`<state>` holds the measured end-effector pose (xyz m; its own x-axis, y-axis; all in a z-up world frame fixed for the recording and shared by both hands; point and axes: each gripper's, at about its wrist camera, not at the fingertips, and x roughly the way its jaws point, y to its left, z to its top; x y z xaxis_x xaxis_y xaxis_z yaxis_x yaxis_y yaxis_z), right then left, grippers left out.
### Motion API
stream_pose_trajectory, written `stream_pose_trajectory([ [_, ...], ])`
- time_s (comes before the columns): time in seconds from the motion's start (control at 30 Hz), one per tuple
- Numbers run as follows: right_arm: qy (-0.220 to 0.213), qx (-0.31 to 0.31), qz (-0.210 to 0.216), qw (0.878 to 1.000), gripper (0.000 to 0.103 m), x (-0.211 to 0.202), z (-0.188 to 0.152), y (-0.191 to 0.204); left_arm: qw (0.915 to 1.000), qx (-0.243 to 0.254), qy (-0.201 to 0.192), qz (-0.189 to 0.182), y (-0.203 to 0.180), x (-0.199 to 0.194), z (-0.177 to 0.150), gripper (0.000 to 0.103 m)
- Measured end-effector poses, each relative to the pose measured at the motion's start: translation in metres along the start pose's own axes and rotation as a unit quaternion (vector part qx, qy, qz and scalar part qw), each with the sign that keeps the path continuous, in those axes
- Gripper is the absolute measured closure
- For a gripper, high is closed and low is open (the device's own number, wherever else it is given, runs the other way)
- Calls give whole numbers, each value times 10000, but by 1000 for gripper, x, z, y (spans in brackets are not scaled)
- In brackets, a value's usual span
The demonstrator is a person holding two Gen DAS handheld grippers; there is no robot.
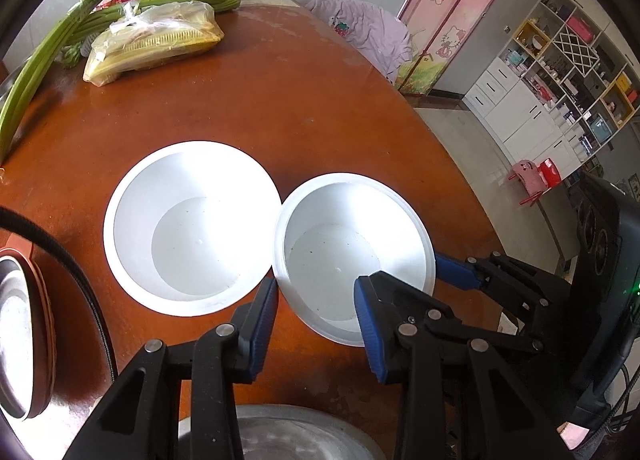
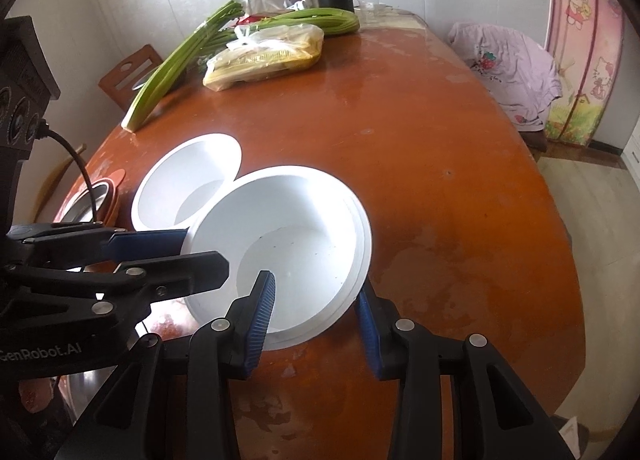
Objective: Organize plates and bowls
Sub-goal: 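Lift the white bowl with the left gripper and carry it over the steel bowl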
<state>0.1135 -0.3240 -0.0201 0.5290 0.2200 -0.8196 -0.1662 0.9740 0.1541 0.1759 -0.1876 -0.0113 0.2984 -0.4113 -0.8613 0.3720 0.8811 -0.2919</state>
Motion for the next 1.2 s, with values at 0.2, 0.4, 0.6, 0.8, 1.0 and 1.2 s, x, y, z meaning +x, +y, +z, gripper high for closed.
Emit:
stream_pose_trajectory([
  [0.2, -41, 40, -22, 10000, 62, -3, -2, 0, 10000, 77, -52, -31, -3, -4, -2, 63],
  [0.4, -155, 28, -39, 9999, 62, -14, -4, 3, 9998, 137, -160, -46, -7, -14, -5, 63],
  [0.6, -267, -27, -38, 9996, 62, -26, -6, 11, 9993, 200, -309, -10, -10, -28, -10, 63],
  [0.8, -409, -135, -23, 9991, 62, -39, -7, 24, 9984, 233, -509, 34, -8, -49, -18, 63],
  [1.0, -495, -275, -8, 9984, 62, -48, -7, 42, 9975, 223, -660, 92, -2, -68, -29, 63],
  [1.2, -587, -431, 16, 9973, 62, -58, -11, 62, 9962, 208, -835, 164, 6, -89, -40, 63],
])
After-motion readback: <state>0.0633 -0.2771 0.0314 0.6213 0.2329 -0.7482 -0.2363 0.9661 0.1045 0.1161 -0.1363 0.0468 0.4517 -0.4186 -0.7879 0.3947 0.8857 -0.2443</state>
